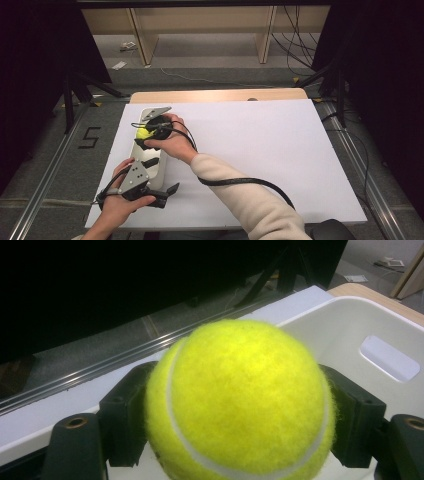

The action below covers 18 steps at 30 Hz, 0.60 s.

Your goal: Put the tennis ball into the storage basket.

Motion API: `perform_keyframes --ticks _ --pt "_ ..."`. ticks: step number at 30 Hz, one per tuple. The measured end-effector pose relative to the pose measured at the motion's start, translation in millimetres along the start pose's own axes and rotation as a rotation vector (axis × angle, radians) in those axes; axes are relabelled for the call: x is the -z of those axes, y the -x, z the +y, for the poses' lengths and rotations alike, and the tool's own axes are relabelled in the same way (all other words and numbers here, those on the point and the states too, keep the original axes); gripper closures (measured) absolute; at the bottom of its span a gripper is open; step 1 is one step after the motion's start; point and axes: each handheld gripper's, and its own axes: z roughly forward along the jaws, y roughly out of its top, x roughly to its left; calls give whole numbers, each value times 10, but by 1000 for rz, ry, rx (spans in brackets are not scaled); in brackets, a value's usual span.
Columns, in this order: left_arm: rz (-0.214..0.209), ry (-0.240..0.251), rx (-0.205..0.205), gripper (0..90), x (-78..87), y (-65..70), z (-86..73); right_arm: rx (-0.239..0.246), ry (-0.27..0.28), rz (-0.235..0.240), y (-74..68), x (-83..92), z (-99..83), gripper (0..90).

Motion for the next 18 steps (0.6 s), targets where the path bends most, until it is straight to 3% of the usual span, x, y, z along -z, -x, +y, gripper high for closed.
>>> perform_keyframes --ticks 18 --pt "0 0 0 3 1 1 0 0 -15 -1 0 -30 -51 255"
